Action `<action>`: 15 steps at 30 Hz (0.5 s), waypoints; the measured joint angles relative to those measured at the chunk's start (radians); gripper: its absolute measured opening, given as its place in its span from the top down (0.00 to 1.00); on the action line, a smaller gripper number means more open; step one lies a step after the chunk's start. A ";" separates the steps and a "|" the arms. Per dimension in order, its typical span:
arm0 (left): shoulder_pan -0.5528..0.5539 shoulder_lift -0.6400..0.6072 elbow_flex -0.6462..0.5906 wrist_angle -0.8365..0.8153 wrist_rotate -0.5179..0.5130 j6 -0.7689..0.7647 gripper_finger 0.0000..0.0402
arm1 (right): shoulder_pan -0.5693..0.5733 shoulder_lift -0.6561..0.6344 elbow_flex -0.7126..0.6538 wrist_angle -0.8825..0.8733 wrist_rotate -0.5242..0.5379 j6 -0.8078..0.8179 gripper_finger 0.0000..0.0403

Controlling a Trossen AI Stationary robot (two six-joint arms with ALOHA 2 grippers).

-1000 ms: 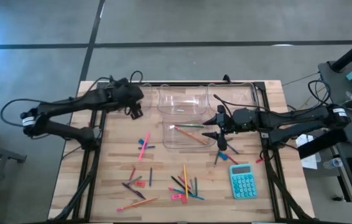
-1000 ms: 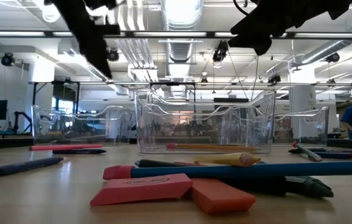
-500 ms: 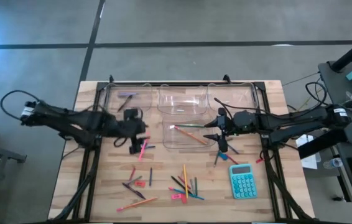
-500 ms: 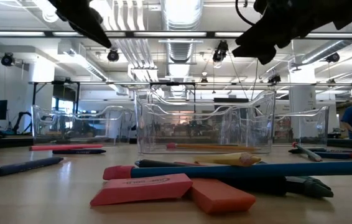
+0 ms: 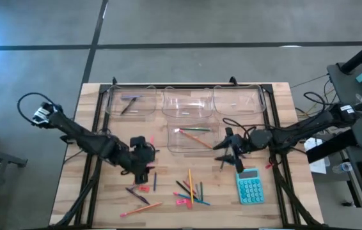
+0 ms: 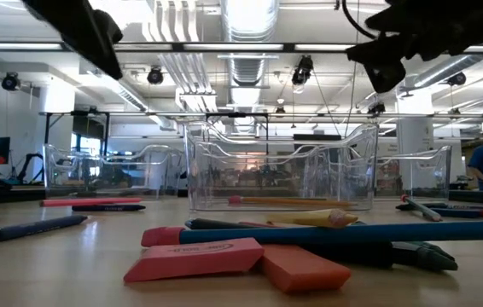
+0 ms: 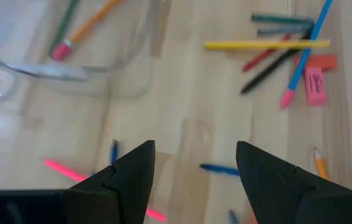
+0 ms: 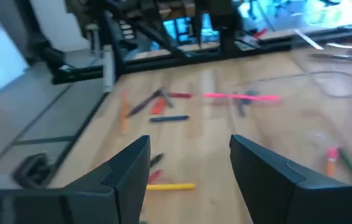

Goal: Sort crayons/erasers/pens/pencils in bins
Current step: Put the left gray crayon into the top middle transparent bin

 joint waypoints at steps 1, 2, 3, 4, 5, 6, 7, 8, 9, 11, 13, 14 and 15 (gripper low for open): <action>-0.009 0.019 0.001 0.000 0.003 -0.016 0.48 | 0.018 0.000 -0.003 0.012 0.006 0.005 0.48; -0.017 0.036 0.003 0.001 0.007 -0.031 0.48 | 0.036 0.000 -0.005 0.021 0.022 0.005 0.48; -0.025 0.051 0.004 0.002 0.017 -0.042 0.48 | 0.056 0.000 -0.006 0.023 0.046 0.005 0.48; -0.031 0.066 0.006 0.004 0.027 -0.055 0.48 | 0.075 0.000 -0.007 0.023 0.078 0.004 0.48; -0.036 0.077 0.008 0.008 0.041 -0.067 0.48 | 0.094 0.000 -0.007 0.023 0.111 -0.001 0.48; -0.042 0.088 0.010 0.010 0.057 -0.080 0.48 | 0.112 0.000 -0.007 0.023 0.142 -0.006 0.48; -0.048 0.097 0.011 0.009 0.075 -0.096 0.48 | 0.127 0.000 -0.006 0.023 0.167 -0.010 0.48; -0.053 0.105 0.012 0.008 0.097 -0.113 0.48 | 0.141 0.000 -0.004 0.023 0.184 -0.015 0.48; -0.057 0.111 0.012 0.008 0.117 -0.127 0.48 | 0.152 0.000 -0.002 0.023 0.190 -0.022 0.48; -0.066 0.119 0.014 0.008 0.152 -0.155 0.48 | 0.168 0.000 0.006 0.023 0.193 -0.033 0.48; -0.075 0.124 0.015 0.007 0.178 -0.178 0.48 | 0.175 0.000 0.015 0.023 0.193 -0.046 0.48; -0.080 0.125 0.015 0.003 0.186 -0.187 0.48 | 0.177 0.000 0.021 0.023 0.194 -0.053 0.48; -0.085 0.125 0.015 -0.009 0.197 -0.195 0.48 | 0.177 0.000 0.026 0.023 0.194 -0.063 0.48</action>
